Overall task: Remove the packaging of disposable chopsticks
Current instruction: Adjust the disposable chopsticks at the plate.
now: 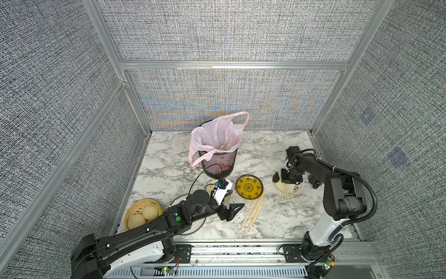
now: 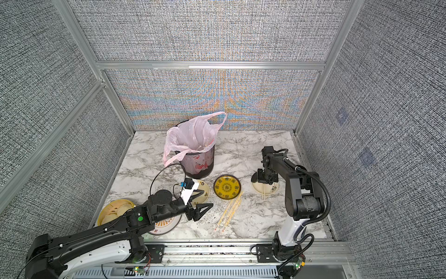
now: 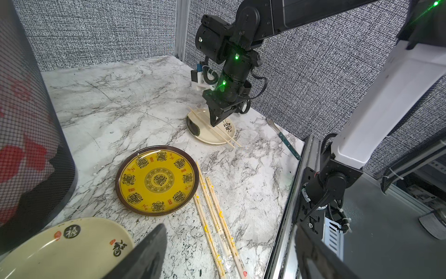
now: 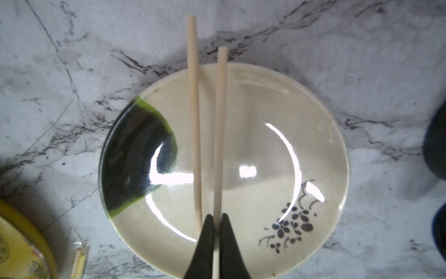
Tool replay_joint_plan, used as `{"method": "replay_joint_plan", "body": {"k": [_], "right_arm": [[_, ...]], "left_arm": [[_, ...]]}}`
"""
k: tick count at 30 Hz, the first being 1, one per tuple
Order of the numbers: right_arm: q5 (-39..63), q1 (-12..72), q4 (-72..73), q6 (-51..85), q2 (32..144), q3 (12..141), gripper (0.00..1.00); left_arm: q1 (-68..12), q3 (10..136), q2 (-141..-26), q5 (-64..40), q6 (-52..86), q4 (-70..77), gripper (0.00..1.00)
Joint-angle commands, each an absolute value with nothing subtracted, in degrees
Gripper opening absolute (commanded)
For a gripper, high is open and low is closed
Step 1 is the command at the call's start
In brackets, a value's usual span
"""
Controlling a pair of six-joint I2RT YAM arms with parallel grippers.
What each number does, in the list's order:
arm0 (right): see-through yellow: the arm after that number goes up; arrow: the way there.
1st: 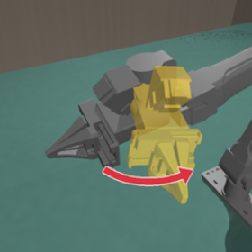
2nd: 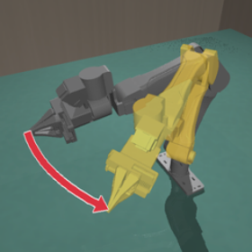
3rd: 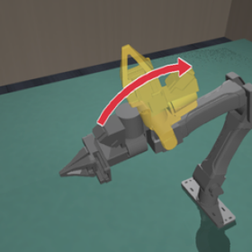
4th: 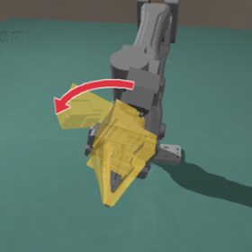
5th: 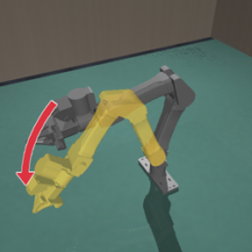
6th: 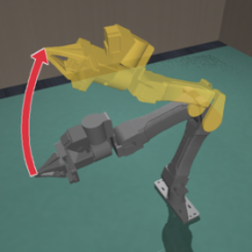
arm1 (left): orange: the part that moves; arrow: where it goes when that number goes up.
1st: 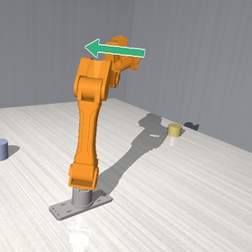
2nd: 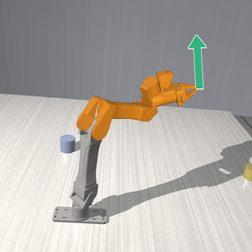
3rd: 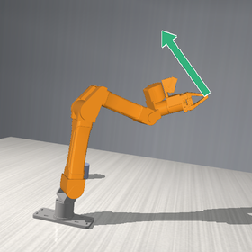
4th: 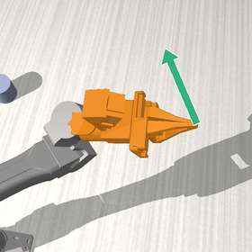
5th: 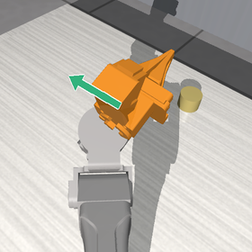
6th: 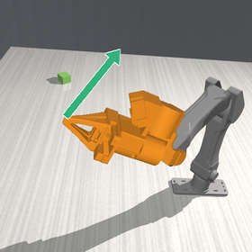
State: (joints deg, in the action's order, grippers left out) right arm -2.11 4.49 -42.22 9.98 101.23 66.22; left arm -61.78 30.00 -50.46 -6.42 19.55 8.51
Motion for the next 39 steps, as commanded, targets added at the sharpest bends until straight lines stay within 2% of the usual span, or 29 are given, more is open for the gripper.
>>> {"method": "replay_joint_plan", "body": {"k": [1,15,24,36,37,39], "right_arm": [[-2.8,4.5,-42.3,9.1,102.3,66.9,0.0],[-2.5,4.7,-42.9,8.4,103.4,67.5,0.02],[-2.9,4.8,-43.1,8.8,102.4,67.3,0.12],[-3.4,4.8,-43.0,9.9,99.7,66.4,0.19],[-3.2,4.8,-42.7,10.1,99.0,66.0,0.21],[-2.6,4.8,-42.0,10.5,97.2,65.1,0.29]], "left_arm": [[-61.8,30.2,-50.6,-6.7,19.7,10.5,0.83],[-61.8,30.1,-49.8,-6.2,19.4,9.5,0.83],[-61.8,30.3,-49.7,-5.7,19.2,9.2,0.83],[-61.8,31.0,-51.1,-5.1,19.0,9.1,0.83],[-61.8,31.0,-51.2,-5.1,19.0,9.1,0.83],[-61.8,31.1,-51.4,-5.0,18.9,9.1,0.83]]}}
